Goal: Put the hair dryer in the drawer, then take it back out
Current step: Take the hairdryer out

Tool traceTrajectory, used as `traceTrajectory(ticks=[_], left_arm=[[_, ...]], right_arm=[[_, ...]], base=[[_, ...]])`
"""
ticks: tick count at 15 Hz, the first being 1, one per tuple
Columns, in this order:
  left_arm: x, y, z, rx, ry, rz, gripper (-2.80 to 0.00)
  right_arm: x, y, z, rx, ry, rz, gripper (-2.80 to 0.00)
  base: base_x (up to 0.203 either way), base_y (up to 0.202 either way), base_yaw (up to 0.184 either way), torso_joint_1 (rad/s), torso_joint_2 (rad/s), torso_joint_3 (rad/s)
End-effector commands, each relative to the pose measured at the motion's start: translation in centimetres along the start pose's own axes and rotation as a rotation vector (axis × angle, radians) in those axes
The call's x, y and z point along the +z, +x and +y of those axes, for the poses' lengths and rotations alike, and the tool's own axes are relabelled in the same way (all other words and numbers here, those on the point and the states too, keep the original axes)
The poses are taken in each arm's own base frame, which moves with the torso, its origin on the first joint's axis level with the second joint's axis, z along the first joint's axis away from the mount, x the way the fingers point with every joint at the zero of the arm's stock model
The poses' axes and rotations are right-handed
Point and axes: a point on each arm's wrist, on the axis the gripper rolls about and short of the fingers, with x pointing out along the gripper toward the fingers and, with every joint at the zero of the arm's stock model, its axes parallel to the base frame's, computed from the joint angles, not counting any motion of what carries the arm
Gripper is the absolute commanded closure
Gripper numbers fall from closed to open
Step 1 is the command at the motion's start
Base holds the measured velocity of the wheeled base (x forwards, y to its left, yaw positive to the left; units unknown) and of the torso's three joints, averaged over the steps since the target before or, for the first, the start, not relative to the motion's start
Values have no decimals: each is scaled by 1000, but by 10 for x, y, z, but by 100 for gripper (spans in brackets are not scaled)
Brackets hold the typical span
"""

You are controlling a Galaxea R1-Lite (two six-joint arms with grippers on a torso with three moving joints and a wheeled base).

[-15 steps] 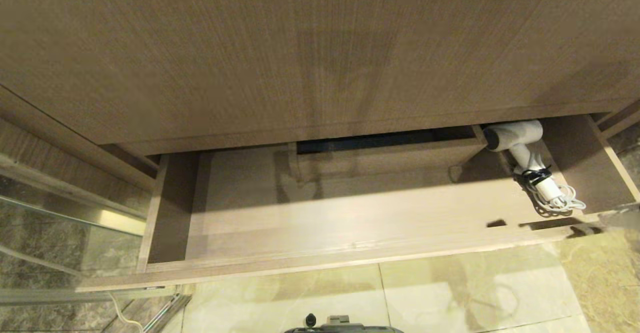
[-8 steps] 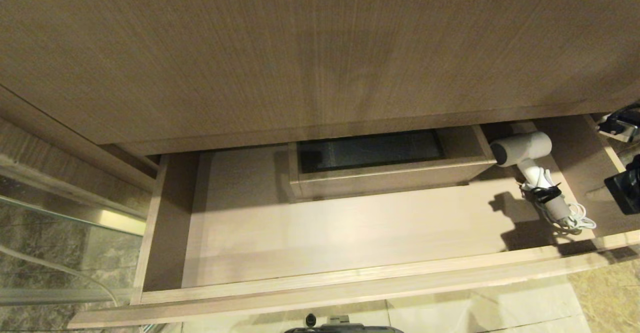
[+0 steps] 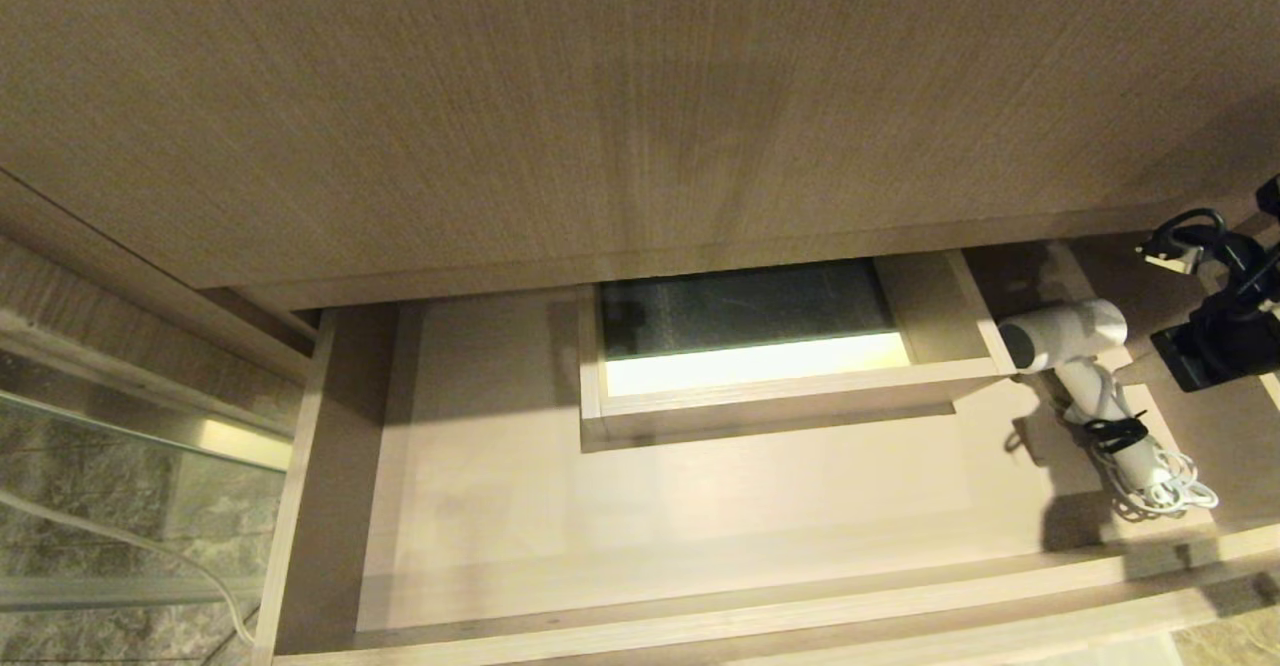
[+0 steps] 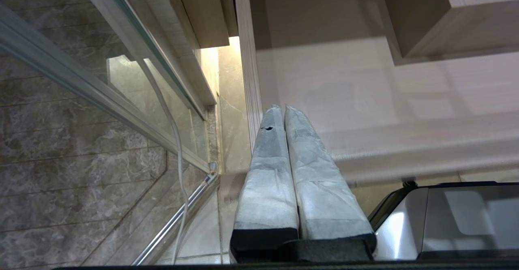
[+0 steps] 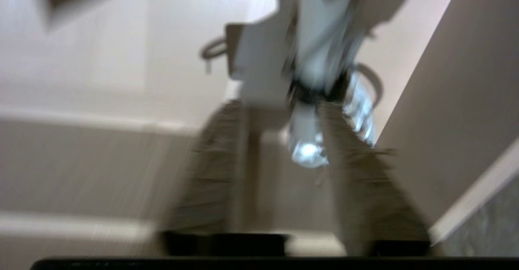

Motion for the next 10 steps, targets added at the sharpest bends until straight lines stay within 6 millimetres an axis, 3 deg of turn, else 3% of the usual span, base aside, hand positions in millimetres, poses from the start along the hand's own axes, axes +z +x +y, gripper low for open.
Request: traceTrajectory(ticks=[1,4,10], left_arm=[[0,0,0,0,0,0,0],[0,0,0,0,0,1,0],[0,0,0,0,0,1,0]], right_arm=[[6,26,-9,15,1,29,-280],[8,49,-22,24,-140,50,-280],[-2,75,-36,37,-131,112,-280]], base=[[0,0,0,0,0,0],[0,0,0,0,0,0],[0,0,0,0,0,0]])
